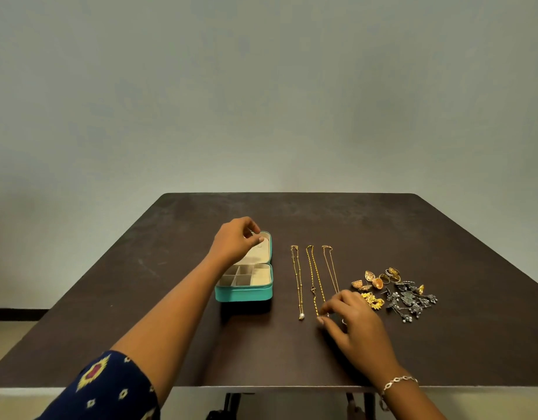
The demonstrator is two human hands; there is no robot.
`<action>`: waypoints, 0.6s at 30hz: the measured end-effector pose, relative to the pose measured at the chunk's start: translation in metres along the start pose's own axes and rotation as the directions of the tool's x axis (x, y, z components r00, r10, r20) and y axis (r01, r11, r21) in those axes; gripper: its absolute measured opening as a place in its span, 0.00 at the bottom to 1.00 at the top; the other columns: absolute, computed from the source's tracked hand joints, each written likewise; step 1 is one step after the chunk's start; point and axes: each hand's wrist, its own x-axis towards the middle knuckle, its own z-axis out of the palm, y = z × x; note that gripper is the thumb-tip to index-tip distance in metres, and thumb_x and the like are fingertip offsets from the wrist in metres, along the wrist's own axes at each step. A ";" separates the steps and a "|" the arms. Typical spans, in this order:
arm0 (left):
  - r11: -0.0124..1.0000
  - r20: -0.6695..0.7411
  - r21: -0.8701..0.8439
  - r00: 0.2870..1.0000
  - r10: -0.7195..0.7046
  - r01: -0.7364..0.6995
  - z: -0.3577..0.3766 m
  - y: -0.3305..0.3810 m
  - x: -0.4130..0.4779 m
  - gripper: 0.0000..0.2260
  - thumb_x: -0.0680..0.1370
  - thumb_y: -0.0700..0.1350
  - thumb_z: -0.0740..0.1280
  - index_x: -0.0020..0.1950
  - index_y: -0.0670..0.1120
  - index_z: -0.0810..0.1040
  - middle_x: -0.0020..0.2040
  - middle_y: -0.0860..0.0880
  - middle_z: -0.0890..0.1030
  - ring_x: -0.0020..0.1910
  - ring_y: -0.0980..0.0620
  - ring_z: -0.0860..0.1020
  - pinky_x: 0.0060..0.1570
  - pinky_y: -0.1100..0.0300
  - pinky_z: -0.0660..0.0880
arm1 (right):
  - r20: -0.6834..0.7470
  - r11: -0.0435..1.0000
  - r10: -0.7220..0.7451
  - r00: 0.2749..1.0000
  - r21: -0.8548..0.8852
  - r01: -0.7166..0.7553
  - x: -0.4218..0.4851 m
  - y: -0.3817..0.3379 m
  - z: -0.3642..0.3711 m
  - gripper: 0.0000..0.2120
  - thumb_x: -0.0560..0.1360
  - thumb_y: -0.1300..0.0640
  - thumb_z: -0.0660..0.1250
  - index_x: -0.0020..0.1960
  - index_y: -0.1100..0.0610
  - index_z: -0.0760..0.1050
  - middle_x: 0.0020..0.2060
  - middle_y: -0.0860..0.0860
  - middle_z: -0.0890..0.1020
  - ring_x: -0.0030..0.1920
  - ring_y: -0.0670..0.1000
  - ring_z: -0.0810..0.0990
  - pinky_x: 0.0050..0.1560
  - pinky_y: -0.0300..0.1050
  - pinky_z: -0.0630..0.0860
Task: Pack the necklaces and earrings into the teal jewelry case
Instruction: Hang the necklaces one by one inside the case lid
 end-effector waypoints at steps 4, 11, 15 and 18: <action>0.999 0.031 0.003 0.999 0.037 -0.038 0.005 0.008 -0.001 0.07 0.74 0.46 0.68 0.50 0.44 0.77 0.45 0.48 0.79 0.44 0.52 0.76 0.47 0.55 0.74 | -0.001 0.999 -0.003 1.000 -0.045 0.003 0.002 0.002 0.007 0.08 0.63 0.55 0.77 0.40 0.52 0.79 0.36 0.46 0.75 0.39 0.45 0.71 0.38 0.27 0.61; 0.994 0.113 0.024 0.988 0.101 -0.104 0.024 0.025 0.010 0.08 0.74 0.43 0.69 0.51 0.43 0.78 0.49 0.47 0.80 0.46 0.52 0.75 0.45 0.61 0.70 | -0.004 0.994 0.009 1.000 -0.112 -0.010 -0.001 0.008 0.012 0.09 0.62 0.56 0.78 0.37 0.51 0.78 0.35 0.46 0.74 0.36 0.48 0.72 0.36 0.30 0.61; 0.993 0.150 0.031 0.983 0.109 -0.115 0.036 0.036 0.024 0.07 0.74 0.42 0.68 0.51 0.43 0.78 0.51 0.46 0.80 0.48 0.52 0.76 0.50 0.57 0.72 | -0.044 0.982 -0.018 0.999 -0.189 0.010 0.000 0.007 0.014 0.15 0.58 0.57 0.80 0.34 0.51 0.73 0.32 0.46 0.72 0.33 0.47 0.70 0.33 0.29 0.57; 0.992 0.182 0.060 0.978 0.101 -0.114 0.047 0.043 0.038 0.07 0.74 0.42 0.68 0.51 0.43 0.78 0.52 0.46 0.81 0.51 0.49 0.77 0.51 0.56 0.72 | -0.075 0.953 -0.093 0.993 -0.295 0.067 0.000 0.006 0.018 0.17 0.56 0.57 0.80 0.34 0.52 0.71 0.31 0.46 0.72 0.35 0.48 0.68 0.32 0.34 0.61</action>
